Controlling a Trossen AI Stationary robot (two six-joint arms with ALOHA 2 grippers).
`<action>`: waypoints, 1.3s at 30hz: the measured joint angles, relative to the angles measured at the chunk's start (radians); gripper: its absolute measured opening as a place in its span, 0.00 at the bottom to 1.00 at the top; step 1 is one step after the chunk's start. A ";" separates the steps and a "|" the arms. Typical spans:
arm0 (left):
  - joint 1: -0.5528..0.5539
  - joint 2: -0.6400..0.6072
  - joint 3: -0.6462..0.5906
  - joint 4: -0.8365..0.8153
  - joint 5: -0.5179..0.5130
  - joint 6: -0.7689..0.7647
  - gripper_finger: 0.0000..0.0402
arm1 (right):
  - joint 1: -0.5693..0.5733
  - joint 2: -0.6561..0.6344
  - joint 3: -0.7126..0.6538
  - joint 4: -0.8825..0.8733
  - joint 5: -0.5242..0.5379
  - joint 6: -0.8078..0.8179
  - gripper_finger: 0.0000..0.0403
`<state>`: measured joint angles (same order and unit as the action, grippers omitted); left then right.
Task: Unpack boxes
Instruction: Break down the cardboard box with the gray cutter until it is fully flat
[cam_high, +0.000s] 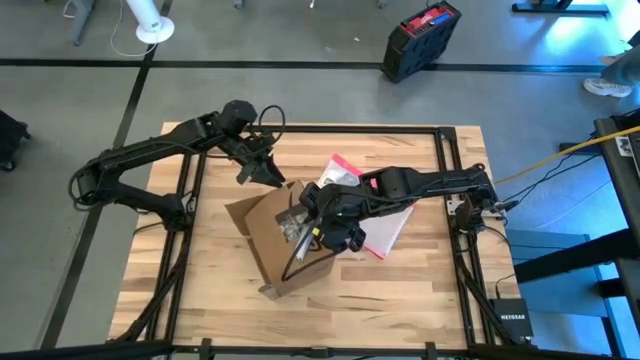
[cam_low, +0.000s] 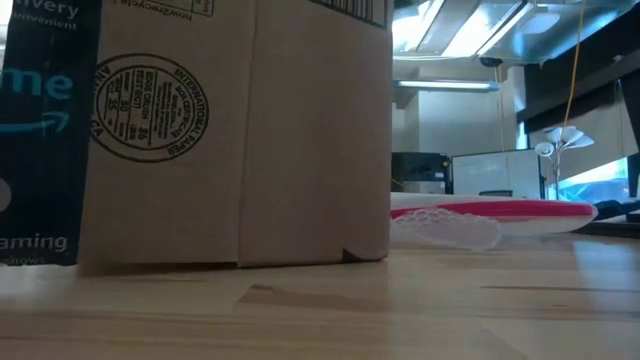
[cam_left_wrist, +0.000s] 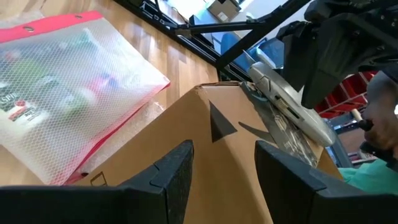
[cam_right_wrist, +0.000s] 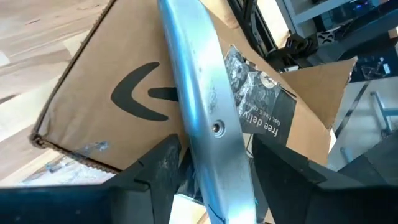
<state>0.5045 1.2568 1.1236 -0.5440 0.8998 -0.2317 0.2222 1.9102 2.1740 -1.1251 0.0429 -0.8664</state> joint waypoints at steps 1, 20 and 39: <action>0.000 0.000 0.000 0.000 0.000 0.000 0.41 | 0.000 0.000 0.008 -0.010 0.004 0.008 0.49; 0.000 -0.045 0.024 -0.062 0.039 0.087 0.41 | 0.000 -0.002 0.152 -0.158 -0.060 0.602 0.49; -0.195 -0.071 0.146 -0.098 -0.025 0.251 0.41 | -0.054 0.001 0.152 -0.186 -0.206 1.026 0.49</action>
<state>0.3094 1.1854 1.2697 -0.6424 0.8753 0.0193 0.1682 1.9109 2.3257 -1.3111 -0.1630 0.1591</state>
